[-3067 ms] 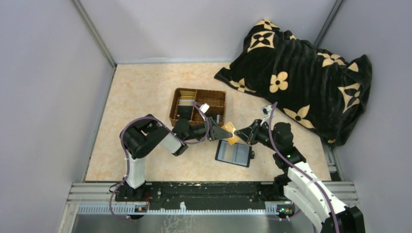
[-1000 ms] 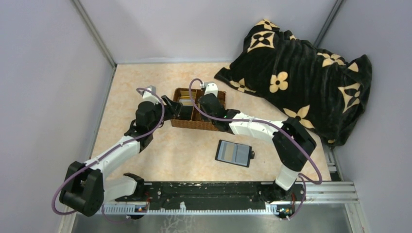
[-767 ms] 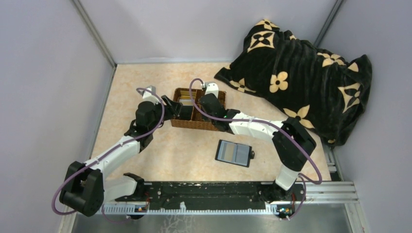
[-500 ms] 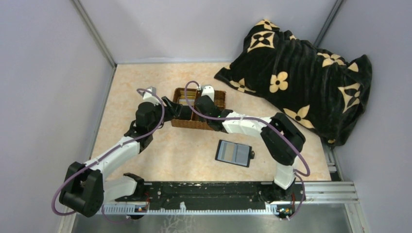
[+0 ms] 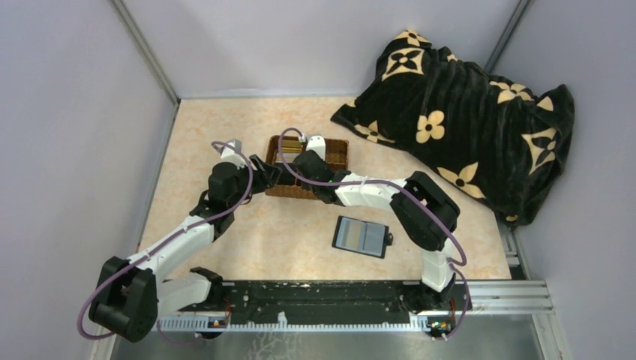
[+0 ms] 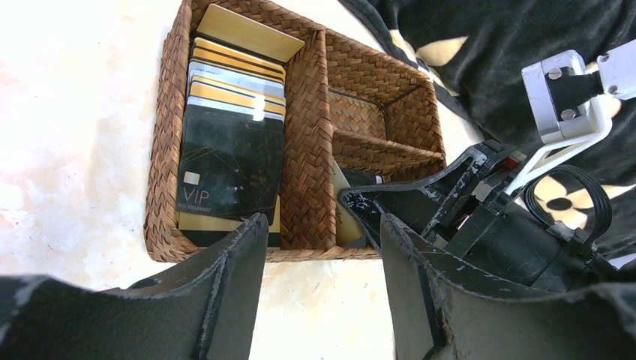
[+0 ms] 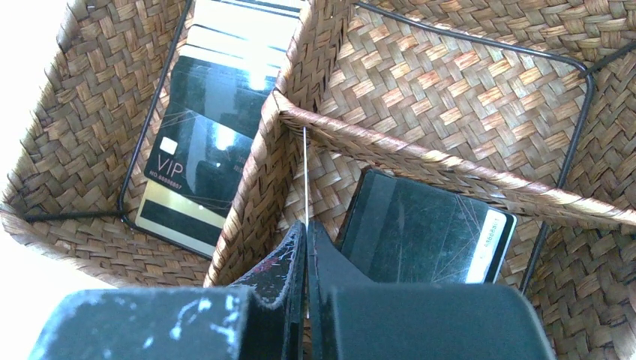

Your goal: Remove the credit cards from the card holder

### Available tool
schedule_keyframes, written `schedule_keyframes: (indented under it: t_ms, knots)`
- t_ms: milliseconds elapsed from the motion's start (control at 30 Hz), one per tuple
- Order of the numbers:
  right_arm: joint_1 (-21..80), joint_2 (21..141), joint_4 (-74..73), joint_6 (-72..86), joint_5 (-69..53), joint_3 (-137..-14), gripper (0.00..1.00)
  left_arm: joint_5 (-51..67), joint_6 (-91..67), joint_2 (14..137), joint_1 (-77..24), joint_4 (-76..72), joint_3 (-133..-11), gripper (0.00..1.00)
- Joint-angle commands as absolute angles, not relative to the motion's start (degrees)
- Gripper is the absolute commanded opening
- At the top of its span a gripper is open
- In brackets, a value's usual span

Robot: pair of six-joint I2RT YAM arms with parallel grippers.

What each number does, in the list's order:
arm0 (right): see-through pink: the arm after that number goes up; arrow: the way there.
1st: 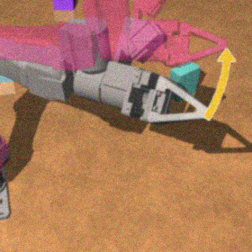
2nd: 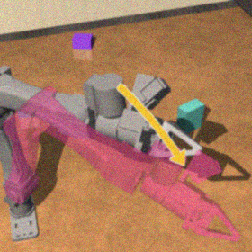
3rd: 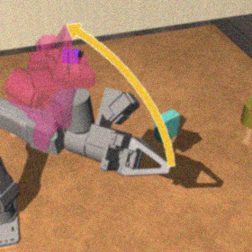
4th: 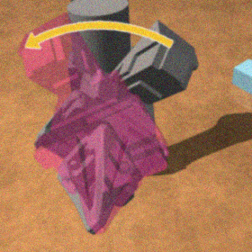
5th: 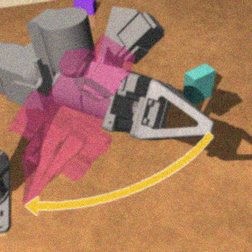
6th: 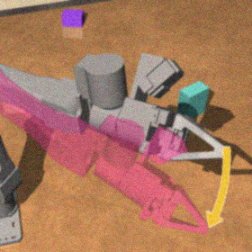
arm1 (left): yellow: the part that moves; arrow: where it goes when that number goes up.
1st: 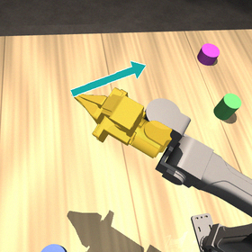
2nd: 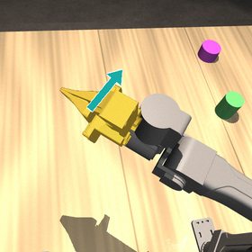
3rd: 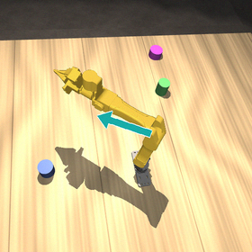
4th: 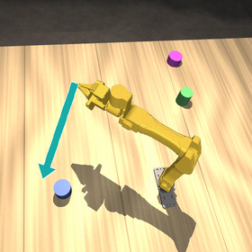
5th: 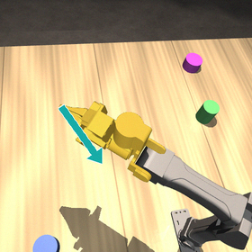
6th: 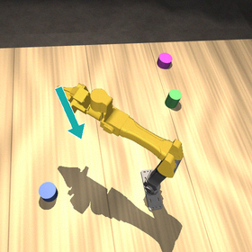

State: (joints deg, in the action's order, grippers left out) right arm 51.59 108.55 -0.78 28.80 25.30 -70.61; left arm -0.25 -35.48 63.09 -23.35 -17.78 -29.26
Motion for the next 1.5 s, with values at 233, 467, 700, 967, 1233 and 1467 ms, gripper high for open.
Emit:
schedule_keyframes:
  t_ms: [233,467,700,967,1233,1467]
  knots:
    - [52.08,108.81,3.26,29.86,26.28,-73.52,0.0,-6.92,-35.88,66.26,-23.11,-18.99,-28.59,0.65]
    - [52.04,109.58,5.62,30.15,21.64,-73.83,0.0,-5.89,-35.38,66.51,-23.1,-18.92,-28.52,0.65]
    - [52.04,108.73,8.25,29.78,17.45,-72.73,0.11,-4.73,-35.33,67.67,-23.09,-19.35,-28.31,0.64]
    - [52.03,106.85,9.83,29.67,15.63,-71.2,0.15,-3.3,-35.42,69.27,-23.09,-20.37,-28.41,0.64]
    - [52.05,105.79,10.85,29.51,12.76,-70.59,0.19,-2.85,-35.57,69.92,-23.11,-20.65,-28.41,0.64]
    - [52.03,106.77,10.63,30.04,11.8,-70.25,0.05,-3.51,-35.6,70.31,-23.1,-20.61,-28.48,0.63]
